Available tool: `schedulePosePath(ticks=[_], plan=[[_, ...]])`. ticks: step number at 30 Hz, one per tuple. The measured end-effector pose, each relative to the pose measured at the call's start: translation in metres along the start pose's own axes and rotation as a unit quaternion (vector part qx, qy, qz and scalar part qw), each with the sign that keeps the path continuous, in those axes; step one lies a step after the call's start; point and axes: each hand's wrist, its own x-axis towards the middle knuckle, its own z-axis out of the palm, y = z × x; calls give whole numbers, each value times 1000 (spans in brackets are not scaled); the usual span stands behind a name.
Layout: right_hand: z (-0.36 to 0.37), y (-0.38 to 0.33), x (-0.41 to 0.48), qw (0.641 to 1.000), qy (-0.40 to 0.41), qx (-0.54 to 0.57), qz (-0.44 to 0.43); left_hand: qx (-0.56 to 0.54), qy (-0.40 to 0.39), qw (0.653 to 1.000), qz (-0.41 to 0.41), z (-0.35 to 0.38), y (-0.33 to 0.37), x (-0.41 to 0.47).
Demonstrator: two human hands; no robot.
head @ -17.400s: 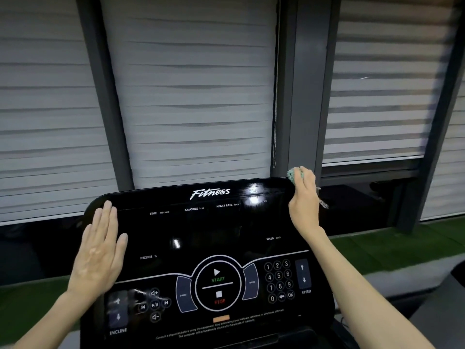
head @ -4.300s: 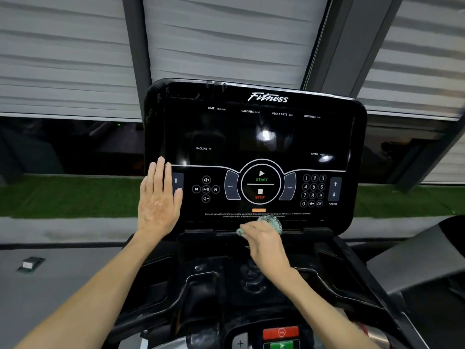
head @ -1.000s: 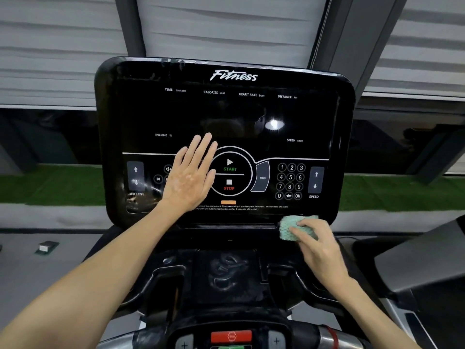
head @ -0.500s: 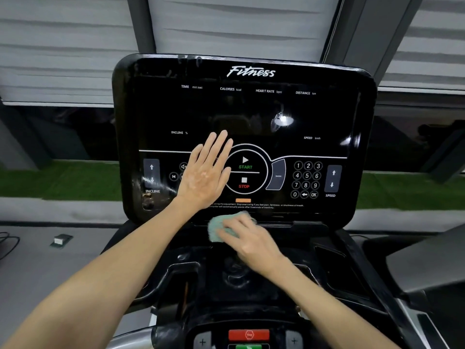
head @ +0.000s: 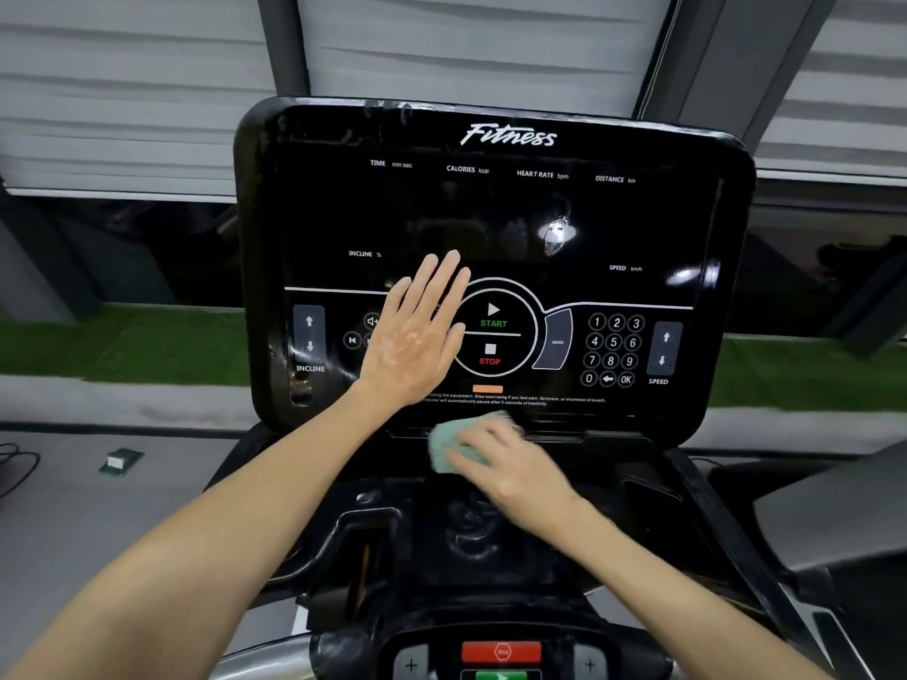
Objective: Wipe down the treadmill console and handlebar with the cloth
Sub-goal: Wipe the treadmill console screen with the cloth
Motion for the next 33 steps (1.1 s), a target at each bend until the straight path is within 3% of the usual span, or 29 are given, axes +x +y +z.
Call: schedulePosePath(ticks=[6, 10, 14, 24, 30, 33], plan=[[42, -51, 79, 998, 8, 48, -41, -6, -21, 999, 37, -6, -10, 0], [36, -60, 87, 998, 19, 22, -61, 12, -29, 997, 66, -7, -18, -1], [27, -40, 65, 998, -20, 5, -57, 11, -22, 998, 52, -7, -12, -2], [-53, 54, -93, 995, -38, -66, 68, -3, -11, 999, 36, -3, -10, -1], [-72, 79, -145, 976, 15, -68, 204, -22, -21, 999, 31, -5, -7, 0], [-80, 75, -126, 975, 67, -38, 210, -49, -18, 998, 19, -11, -2, 0]])
